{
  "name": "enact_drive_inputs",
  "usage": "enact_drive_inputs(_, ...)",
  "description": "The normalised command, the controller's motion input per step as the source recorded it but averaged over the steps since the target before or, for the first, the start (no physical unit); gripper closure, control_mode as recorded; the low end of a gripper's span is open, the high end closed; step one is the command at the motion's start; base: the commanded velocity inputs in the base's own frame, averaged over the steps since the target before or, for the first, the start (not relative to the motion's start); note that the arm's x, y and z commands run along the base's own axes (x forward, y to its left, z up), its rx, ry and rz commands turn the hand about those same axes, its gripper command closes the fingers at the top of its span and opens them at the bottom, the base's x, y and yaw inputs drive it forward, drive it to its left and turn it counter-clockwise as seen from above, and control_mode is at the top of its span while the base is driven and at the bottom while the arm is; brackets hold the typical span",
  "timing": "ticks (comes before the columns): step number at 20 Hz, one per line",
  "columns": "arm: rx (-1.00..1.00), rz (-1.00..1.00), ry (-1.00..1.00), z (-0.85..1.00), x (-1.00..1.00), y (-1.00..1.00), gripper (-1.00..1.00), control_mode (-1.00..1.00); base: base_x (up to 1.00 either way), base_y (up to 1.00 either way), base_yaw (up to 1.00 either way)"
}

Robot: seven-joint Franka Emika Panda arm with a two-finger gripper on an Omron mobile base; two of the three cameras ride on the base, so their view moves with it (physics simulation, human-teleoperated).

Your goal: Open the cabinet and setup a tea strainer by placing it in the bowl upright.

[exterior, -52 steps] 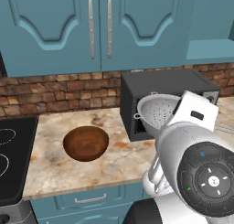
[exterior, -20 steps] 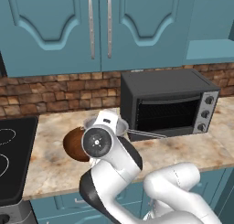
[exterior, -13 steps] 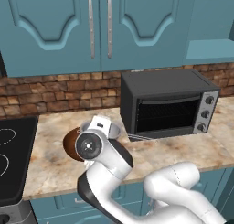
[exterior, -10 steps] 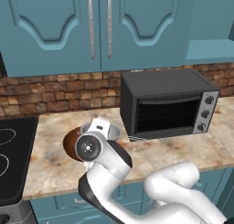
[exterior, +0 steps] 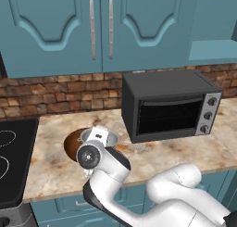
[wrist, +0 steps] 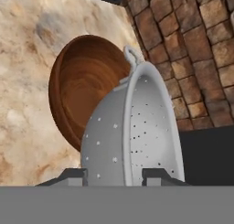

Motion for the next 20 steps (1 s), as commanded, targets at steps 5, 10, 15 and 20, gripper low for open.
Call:
enact_drive_inputs(5, 0.0, 0.0, -0.01, -0.15, 0.27, 0.29, 1.0, -1.0, 0.0, 0.0, 0.0)
enact_drive_inputs(10, 0.0, 0.0, -0.01, -0.1, 0.28, 0.21, 1.0, -1.0, 0.0, 0.0, 0.0)
enact_drive_inputs(15, 0.0, -0.01, 0.0, -0.24, 0.2, 0.14, 1.0, -1.0, 0.0, 0.0, 0.0)
enact_drive_inputs(20, 0.0, -0.01, -0.01, -0.19, 0.19, 0.22, 1.0, -1.0, 0.0, 0.0, 0.0)
